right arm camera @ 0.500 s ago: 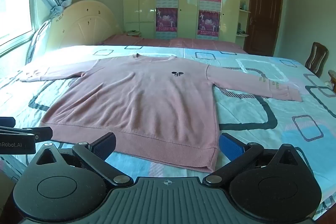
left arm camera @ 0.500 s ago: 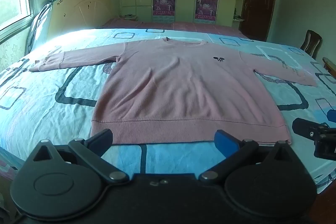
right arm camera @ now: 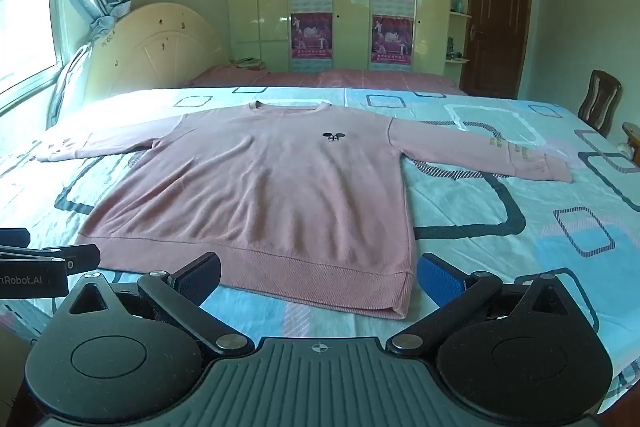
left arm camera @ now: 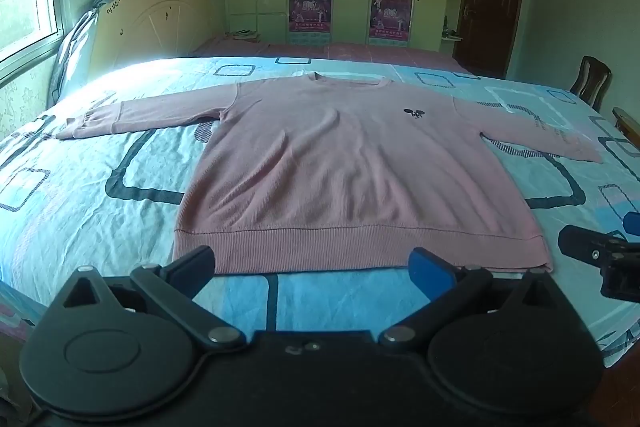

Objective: Fold small clothes

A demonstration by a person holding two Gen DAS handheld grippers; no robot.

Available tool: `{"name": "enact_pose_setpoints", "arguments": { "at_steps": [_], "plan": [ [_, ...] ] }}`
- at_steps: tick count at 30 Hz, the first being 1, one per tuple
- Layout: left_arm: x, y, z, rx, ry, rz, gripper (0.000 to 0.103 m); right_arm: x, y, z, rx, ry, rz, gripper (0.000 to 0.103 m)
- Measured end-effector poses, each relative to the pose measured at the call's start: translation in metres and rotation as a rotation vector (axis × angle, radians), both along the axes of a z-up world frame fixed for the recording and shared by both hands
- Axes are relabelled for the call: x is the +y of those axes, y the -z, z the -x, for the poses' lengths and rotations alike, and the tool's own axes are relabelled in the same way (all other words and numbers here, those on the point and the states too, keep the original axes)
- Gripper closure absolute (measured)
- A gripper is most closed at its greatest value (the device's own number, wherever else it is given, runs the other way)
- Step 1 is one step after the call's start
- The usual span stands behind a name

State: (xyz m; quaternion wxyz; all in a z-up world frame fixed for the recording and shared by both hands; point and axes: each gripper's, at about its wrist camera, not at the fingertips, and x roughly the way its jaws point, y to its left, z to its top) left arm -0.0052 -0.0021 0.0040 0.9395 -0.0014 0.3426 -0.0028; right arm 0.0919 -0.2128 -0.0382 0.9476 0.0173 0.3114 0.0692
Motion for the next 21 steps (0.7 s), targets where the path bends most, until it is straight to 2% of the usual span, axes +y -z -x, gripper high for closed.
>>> {"name": "enact_pose_setpoints", "arguments": {
  "at_steps": [21],
  "plan": [
    [0.0013, 0.0022, -0.0002, -0.007, 0.000, -0.006, 0.000, 0.0033, -0.0038, -0.0008, -0.004, 0.004, 0.000, 0.000]
  ]
}}
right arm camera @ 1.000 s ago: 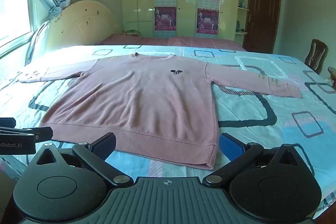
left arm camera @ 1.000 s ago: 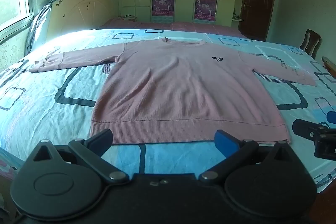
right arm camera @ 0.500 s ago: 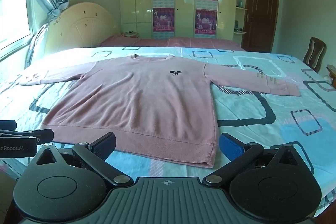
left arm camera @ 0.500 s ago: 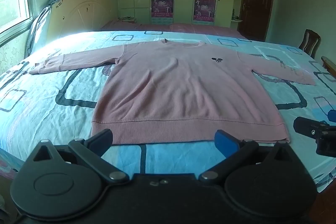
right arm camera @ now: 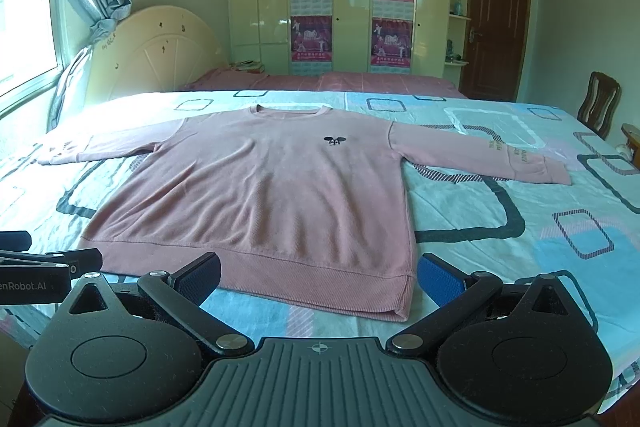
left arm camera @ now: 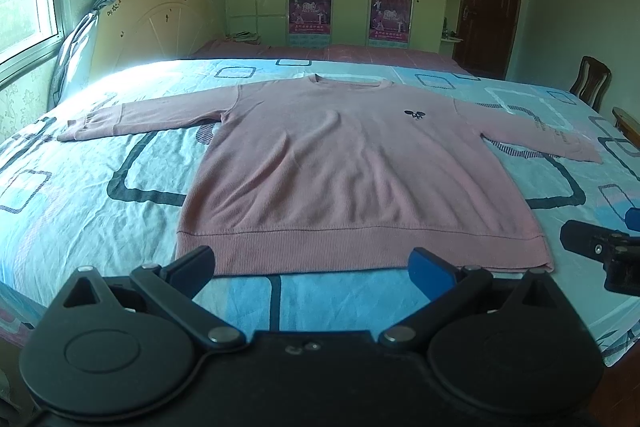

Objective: Fold small clothes

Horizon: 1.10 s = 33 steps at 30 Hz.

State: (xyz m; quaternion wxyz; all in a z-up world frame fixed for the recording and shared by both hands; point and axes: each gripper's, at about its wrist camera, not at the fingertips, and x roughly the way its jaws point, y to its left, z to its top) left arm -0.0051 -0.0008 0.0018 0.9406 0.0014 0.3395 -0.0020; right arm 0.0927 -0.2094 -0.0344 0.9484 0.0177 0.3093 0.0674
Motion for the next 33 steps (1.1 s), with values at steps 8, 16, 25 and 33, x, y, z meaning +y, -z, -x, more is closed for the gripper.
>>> {"name": "enact_pose_setpoints", "arguments": {
  "at_steps": [8, 16, 25, 33],
  "plan": [
    [0.0003, -0.0003, -0.0003, -0.003, 0.000, -0.002, 0.000, 0.0000, -0.0002, -0.0004, 0.000, 0.001, -0.001, 0.000],
    [0.0014, -0.0011, -0.0002, -0.003, 0.001, -0.002, 0.000, 0.0014, -0.0024, -0.0017, -0.003, 0.002, -0.003, 0.000],
    [0.0026, -0.0017, -0.0004, -0.003, 0.002, -0.005, 0.000, 0.0022, -0.0034, -0.0022, -0.005, 0.000, 0.001, 0.000],
    [0.0048, -0.0012, -0.0011, -0.002, 0.004, -0.007, 0.000, 0.0042, -0.0036, -0.0030, -0.003, -0.003, 0.004, 0.000]
  ]
}}
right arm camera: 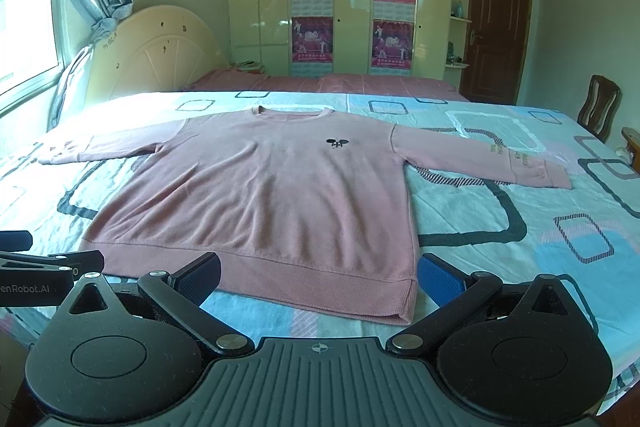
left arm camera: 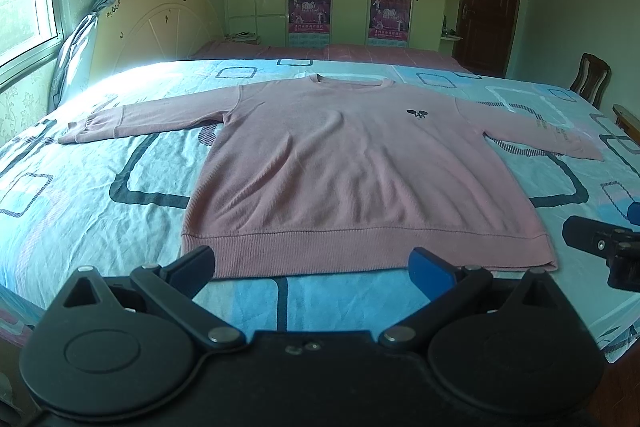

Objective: Fold small clothes

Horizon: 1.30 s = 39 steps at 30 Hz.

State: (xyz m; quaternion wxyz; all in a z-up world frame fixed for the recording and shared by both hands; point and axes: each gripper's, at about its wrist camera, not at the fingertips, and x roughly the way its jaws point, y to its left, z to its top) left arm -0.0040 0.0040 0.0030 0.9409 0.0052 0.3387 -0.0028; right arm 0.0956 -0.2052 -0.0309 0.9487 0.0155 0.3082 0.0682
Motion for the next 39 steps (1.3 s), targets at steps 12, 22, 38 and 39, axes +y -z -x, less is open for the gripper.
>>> {"name": "enact_pose_setpoints", "arguments": {
  "at_steps": [12, 22, 38, 39],
  "plan": [
    [0.001, 0.001, -0.001, 0.001, 0.003, -0.001, 0.000, 0.000, 0.001, 0.000, 0.001, 0.002, 0.001, 0.000],
    [0.002, 0.004, -0.001, 0.012, 0.000, -0.002, 0.000, -0.002, 0.004, 0.000, 0.009, 0.001, 0.001, 0.000],
    [-0.007, 0.008, -0.027, 0.007, 0.102, 0.063, 0.000, -0.034, 0.004, -0.015, -0.006, 0.090, -0.005, 0.000],
    [-0.010, 0.007, -0.032, 0.003, 0.110, 0.060, 0.000, -0.043, 0.003, -0.018, -0.014, 0.108, -0.012, 0.000]
  ]
}}
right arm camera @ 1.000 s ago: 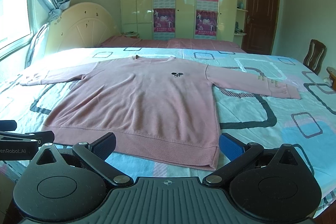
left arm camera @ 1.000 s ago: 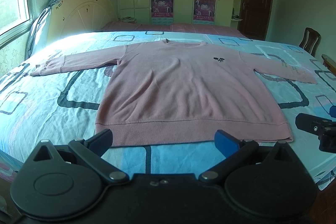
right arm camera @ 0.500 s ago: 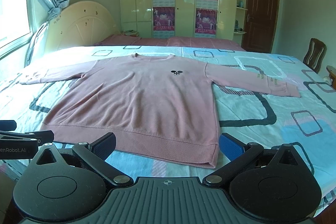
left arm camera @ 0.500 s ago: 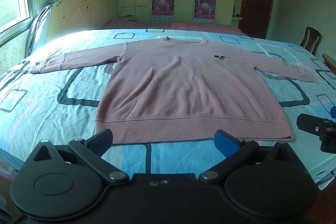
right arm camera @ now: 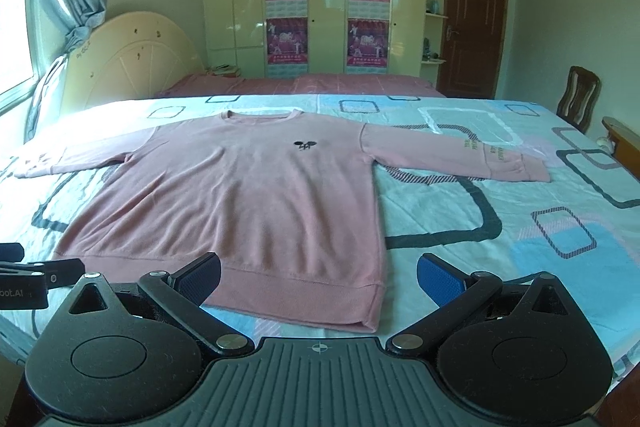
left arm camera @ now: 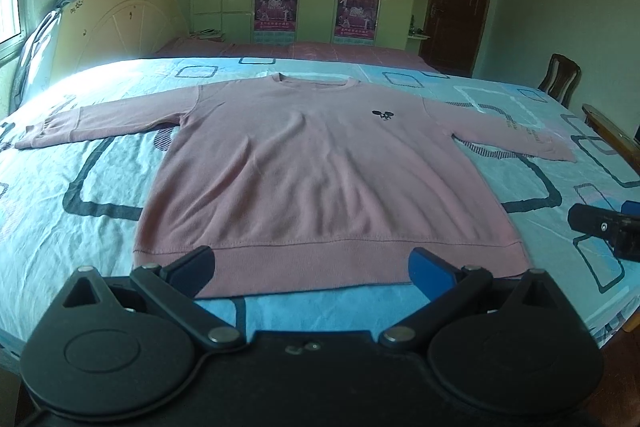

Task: Fold small clothes
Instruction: 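Grasp the sweatshirt sleeve cuff with the right tool and lift it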

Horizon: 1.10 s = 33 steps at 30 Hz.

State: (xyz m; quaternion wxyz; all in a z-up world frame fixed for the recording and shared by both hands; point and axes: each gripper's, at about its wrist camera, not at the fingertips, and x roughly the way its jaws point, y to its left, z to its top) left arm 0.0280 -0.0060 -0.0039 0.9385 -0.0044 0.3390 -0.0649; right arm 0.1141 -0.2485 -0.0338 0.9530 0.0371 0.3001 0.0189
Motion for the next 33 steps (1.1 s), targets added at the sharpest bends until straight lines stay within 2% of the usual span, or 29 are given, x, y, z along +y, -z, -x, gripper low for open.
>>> {"name": "enact_pose_setpoints", "arguments": {
  "at_steps": [6, 9, 10, 12, 15, 16, 18, 21, 25, 32, 33],
  "plan": [
    [-0.022, -0.003, -0.041, -0.033, 0.049, 0.039, 0.000, -0.079, 0.007, -0.048, -0.037, 0.143, -0.072, 0.000],
    [-0.042, 0.002, -0.068, -0.032, 0.051, 0.011, 0.000, -0.126, 0.018, -0.080, -0.049, 0.231, -0.120, 0.000],
    [-0.051, 0.005, -0.080, -0.015, 0.062, 0.010, 0.001, -0.142, 0.022, -0.091, -0.053, 0.265, -0.135, 0.001],
    [-0.066, 0.007, -0.102, 0.005, 0.082, 0.039, 0.010, -0.180, 0.030, -0.112, -0.067, 0.328, -0.176, 0.001],
    [-0.100, 0.010, -0.137, 0.000, 0.082, 0.019, 0.010, -0.231, 0.040, -0.145, -0.091, 0.393, -0.203, 0.001],
    [-0.113, 0.012, -0.150, 0.008, 0.085, 0.003, 0.010, -0.248, 0.045, -0.156, -0.090, 0.410, -0.214, 0.025],
    [-0.136, 0.016, -0.176, 0.037, 0.093, -0.005, 0.007, -0.279, 0.058, -0.179, -0.052, 0.450, -0.258, 0.057],
    [-0.167, 0.019, -0.206, 0.083, 0.100, -0.003, 0.005, -0.322, 0.081, -0.206, -0.015, 0.497, -0.356, 0.057],
    [-0.201, 0.021, -0.230, 0.091, 0.121, -0.056, 0.002, -0.363, 0.111, -0.229, 0.015, 0.551, -0.476, 0.057],
    [-0.230, 0.031, -0.259, 0.143, 0.117, -0.108, 0.002, -0.404, 0.139, -0.244, 0.030, 0.591, -0.632, 0.057],
    [-0.232, 0.032, -0.262, 0.147, 0.114, -0.112, 0.002, -0.407, 0.143, -0.245, 0.038, 0.593, -0.647, 0.065]
  ]
}}
